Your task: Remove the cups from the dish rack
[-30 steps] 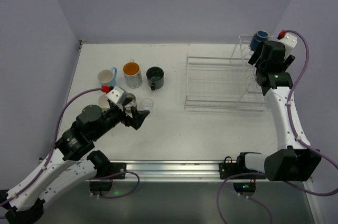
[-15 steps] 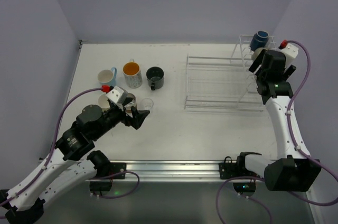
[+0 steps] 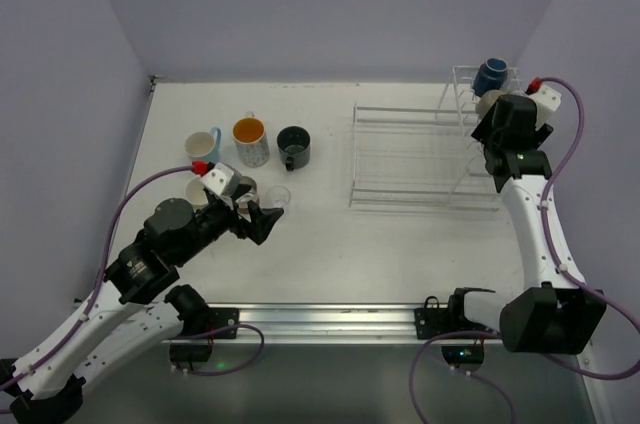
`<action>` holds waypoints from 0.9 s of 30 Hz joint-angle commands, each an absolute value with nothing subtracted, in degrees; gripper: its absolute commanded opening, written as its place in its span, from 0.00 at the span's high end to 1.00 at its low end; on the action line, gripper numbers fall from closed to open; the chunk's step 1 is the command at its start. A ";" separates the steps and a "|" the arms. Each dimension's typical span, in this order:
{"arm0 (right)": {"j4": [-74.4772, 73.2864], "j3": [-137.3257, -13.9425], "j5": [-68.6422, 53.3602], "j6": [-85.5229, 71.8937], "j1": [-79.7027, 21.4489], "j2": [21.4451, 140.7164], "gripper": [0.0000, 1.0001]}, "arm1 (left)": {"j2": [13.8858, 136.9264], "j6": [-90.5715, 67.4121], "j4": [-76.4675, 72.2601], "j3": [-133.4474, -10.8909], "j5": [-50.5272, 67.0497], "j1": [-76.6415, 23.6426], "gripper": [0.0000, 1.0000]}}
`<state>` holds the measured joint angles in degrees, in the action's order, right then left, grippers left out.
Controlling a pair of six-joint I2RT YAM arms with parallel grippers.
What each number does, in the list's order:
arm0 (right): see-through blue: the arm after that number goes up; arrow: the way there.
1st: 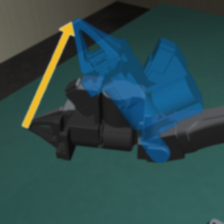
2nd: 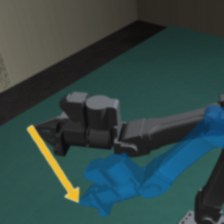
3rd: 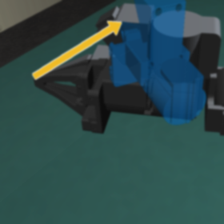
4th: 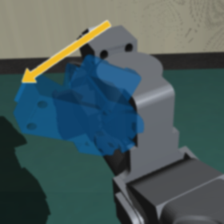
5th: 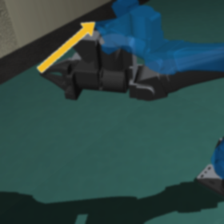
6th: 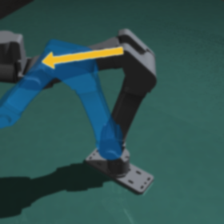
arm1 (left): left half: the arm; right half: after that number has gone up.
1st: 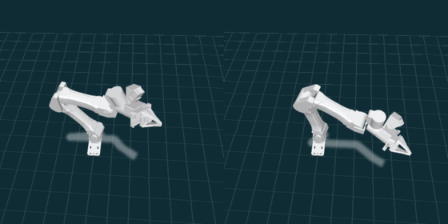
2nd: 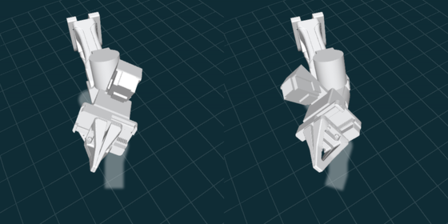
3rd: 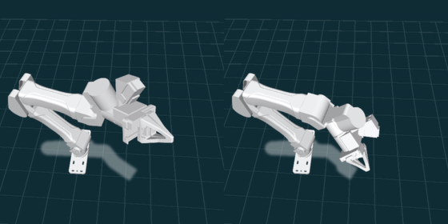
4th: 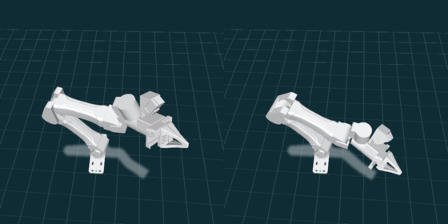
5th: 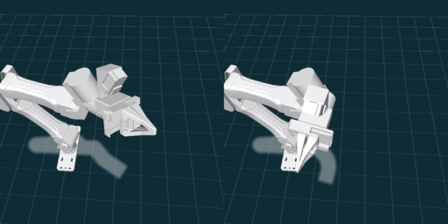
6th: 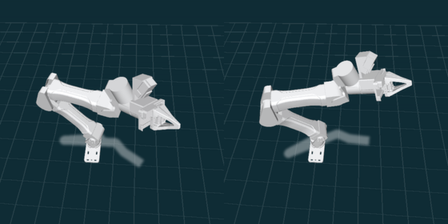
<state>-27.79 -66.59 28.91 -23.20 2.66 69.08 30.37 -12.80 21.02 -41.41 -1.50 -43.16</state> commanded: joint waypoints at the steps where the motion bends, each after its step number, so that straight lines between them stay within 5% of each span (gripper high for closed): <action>1: -30.23 -67.59 28.65 -24.61 2.72 69.17 0.32 | 30.06 -11.95 18.90 -41.57 -1.49 -43.07 0.00; 5: -30.06 -69.96 28.48 -24.61 2.72 68.12 0.49 | 30.50 -11.95 18.81 -41.57 -1.49 -43.07 0.00; 8: -28.04 -72.06 27.51 -24.17 2.72 65.66 0.53 | 31.11 -12.22 18.63 -41.84 -1.32 -42.98 0.00; 17: -23.74 -70.15 16.54 -27.14 2.64 57.40 0.57 | 33.48 -16.61 15.38 -44.03 5.96 -42.98 0.00; 21: -19.08 -61.29 -2.13 -34.08 1.85 50.55 0.60 | 36.38 -20.91 10.04 -43.51 11.76 -43.07 0.00; 27: -3.45 -47.13 -17.56 -47.18 -11.58 42.46 0.60 | 43.14 -33.82 -9.46 -38.42 23.19 -43.07 0.02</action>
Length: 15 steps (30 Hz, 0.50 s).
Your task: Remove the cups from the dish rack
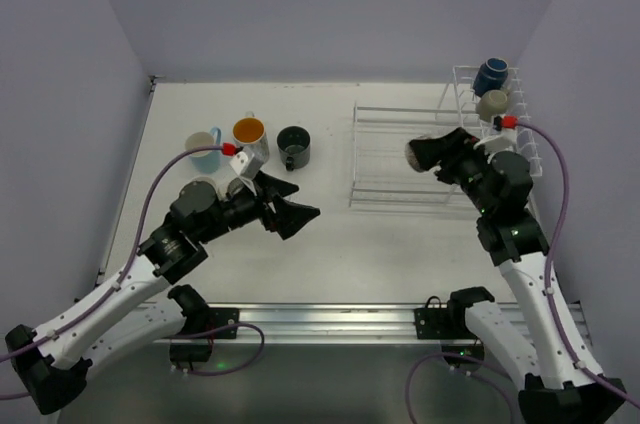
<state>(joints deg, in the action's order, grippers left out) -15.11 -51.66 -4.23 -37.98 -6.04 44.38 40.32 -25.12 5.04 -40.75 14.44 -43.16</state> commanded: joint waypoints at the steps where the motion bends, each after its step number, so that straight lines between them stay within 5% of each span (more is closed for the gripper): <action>1: 1.88 -45.46 -20.36 -49.02 -15.34 41.32 0.60 | 44.02 -37.49 -15.76 -36.67 24.16 -43.15 0.03; 7: 19.30 -36.22 -23.29 -58.44 -29.24 41.92 0.60 | 52.11 -45.96 -31.27 -34.01 24.96 -43.94 0.14; 15: 31.63 -29.97 -20.57 -63.89 -35.94 46.84 0.60 | 57.74 -47.55 -38.23 -34.36 21.01 -47.81 0.31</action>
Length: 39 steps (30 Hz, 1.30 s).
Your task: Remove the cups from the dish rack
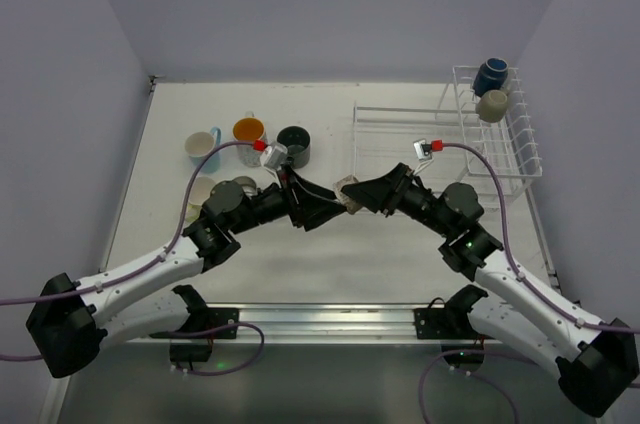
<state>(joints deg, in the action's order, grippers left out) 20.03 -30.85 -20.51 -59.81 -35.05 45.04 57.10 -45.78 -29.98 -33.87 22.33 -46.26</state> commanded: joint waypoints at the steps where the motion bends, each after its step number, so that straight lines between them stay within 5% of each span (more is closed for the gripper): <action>1: 33.21 -29.80 -20.48 -64.24 -36.82 47.45 0.60 | 58.01 -47.37 -38.41 -34.63 20.74 -47.99 0.33; 8: 37.70 -29.36 -17.85 -65.92 -41.13 51.94 0.60 | 59.41 -46.76 -38.94 -34.72 18.90 -48.60 0.47; 15: 38.50 -29.09 -15.29 -66.62 -42.98 53.17 0.55 | 58.63 -44.31 -36.93 -34.45 17.93 -48.69 1.00; 16: 38.41 -29.27 -15.38 -66.27 -43.07 53.26 0.51 | 58.19 -43.69 -35.87 -34.54 17.67 -48.69 1.00; 17: 38.06 -29.70 -15.21 -65.92 -43.07 53.09 0.35 | 57.14 -42.90 -34.55 -34.72 16.62 -48.69 1.00; 21: 28.61 -32.51 -13.72 -61.01 -43.07 50.98 0.01 | 54.41 -35.19 -13.71 -40.14 10.65 -48.69 1.00; 29: 5.03 -37.26 -3.18 -45.98 -42.98 40.26 0.01 | 56.16 -30.23 40.01 -52.29 -8.95 -48.78 1.00; 39: -5.89 -36.12 5.89 -40.52 -42.98 28.75 0.01 | 64.06 -32.96 55.91 -50.02 -16.52 -47.90 1.00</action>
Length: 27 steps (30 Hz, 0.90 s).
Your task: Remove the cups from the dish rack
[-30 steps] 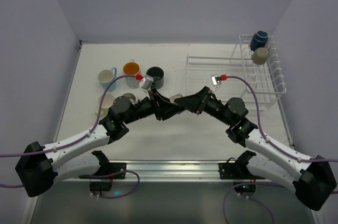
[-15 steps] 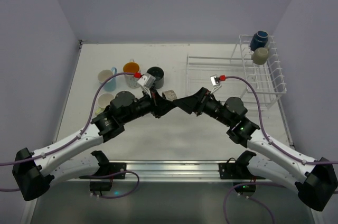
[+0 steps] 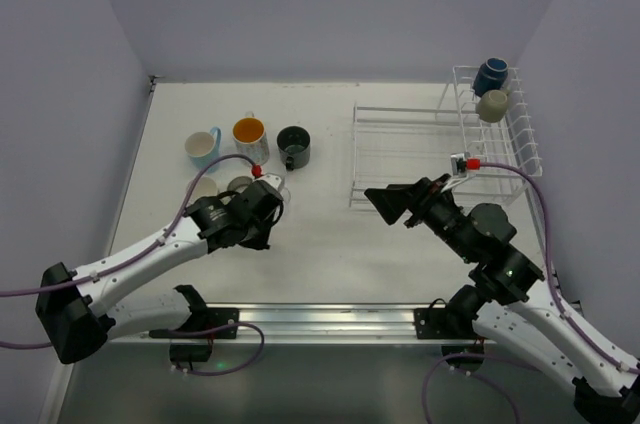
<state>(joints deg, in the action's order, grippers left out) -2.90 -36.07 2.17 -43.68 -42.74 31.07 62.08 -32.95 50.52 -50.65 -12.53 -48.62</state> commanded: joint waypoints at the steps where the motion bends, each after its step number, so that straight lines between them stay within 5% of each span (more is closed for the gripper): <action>1: -6.24 -35.95 5.63 -40.43 -43.07 28.22 0.01 | 65.73 -33.22 54.85 -49.23 -16.00 -47.47 1.00; 12: -8.35 -34.19 5.54 -38.41 -43.07 24.61 0.01 | 74.61 -33.22 39.46 -42.19 -9.93 -39.38 0.97; 19: -8.70 -34.10 7.55 -38.32 -42.98 24.96 0.01 | 76.29 -31.91 39.81 -42.71 -12.56 -39.38 0.60; 27: -12.48 -39.36 10.54 -36.22 -42.98 26.98 0.04 | 69.19 -30.76 42.10 -46.92 -13.54 -39.29 0.41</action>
<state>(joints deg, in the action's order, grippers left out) -11.70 -35.22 7.77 -38.28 -42.74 25.96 73.87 -31.81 41.98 -42.74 -11.94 -39.64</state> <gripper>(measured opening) 0.969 0.577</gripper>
